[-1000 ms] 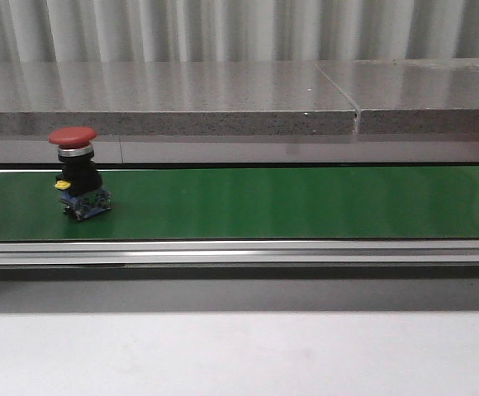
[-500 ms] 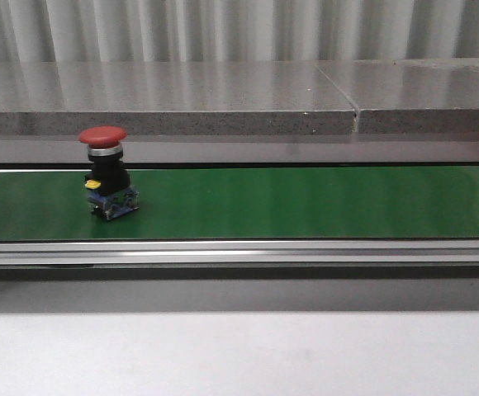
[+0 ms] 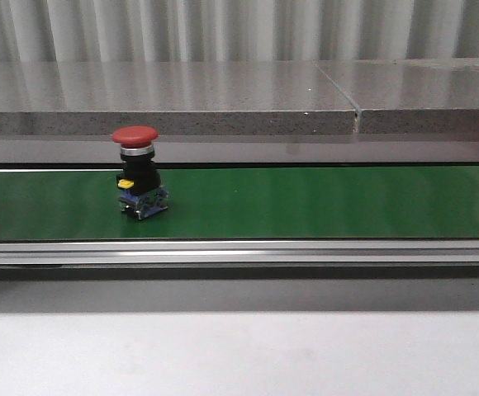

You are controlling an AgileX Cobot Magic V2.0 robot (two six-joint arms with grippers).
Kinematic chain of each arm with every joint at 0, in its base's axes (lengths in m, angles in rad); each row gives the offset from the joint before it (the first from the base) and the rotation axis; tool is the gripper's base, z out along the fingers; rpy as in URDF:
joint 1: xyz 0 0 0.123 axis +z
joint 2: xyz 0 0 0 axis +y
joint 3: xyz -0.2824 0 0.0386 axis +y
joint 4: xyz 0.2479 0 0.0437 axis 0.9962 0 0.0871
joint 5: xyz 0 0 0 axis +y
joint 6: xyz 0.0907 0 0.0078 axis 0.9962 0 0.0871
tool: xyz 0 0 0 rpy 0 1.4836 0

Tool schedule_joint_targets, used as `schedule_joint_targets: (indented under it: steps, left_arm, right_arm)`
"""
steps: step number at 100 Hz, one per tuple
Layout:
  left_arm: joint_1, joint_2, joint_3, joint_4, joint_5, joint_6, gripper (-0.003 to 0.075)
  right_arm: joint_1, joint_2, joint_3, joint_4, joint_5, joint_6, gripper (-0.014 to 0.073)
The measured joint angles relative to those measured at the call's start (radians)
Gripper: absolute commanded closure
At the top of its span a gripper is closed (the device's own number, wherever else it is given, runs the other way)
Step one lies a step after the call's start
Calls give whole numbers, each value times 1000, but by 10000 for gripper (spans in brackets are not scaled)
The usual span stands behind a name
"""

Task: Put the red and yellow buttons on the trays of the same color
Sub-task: 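Set the yellow button on the belt start and open the left gripper, then lower the right gripper onto the red button at the belt end and grasp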

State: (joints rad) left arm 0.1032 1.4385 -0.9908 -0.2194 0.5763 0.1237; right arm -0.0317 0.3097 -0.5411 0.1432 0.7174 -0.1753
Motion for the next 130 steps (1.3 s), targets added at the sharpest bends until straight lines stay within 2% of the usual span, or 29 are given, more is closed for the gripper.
schedule_joint_targets:
  steps: [18,25,32,47,51,87,130]
  left_arm:
    - [-69,-82,0,0,-38,15,190]
    - [-98,-125,0,0,-47,20,237]
    - [-125,-163,0,0,-45,22,344]
    - [-180,-221,0,13,-5,26,678]
    - [-194,-229,0,15,12,26,743]
    - [-286,-367,53,21,87,26,740]
    - [-287,-727,320,22,99,26,740]
  right_arm:
    - [0,0,0,0,0,0,660]
    - [0,0,0,0,0,0,660]
    - [0,0,0,0,0,0,660]
    - [0,0,0,0,0,0,660]
    - [0,0,0,0,0,0,660]
    - [0,0,0,0,0,0,660]
    - [0,0,0,0,-10,0,660]
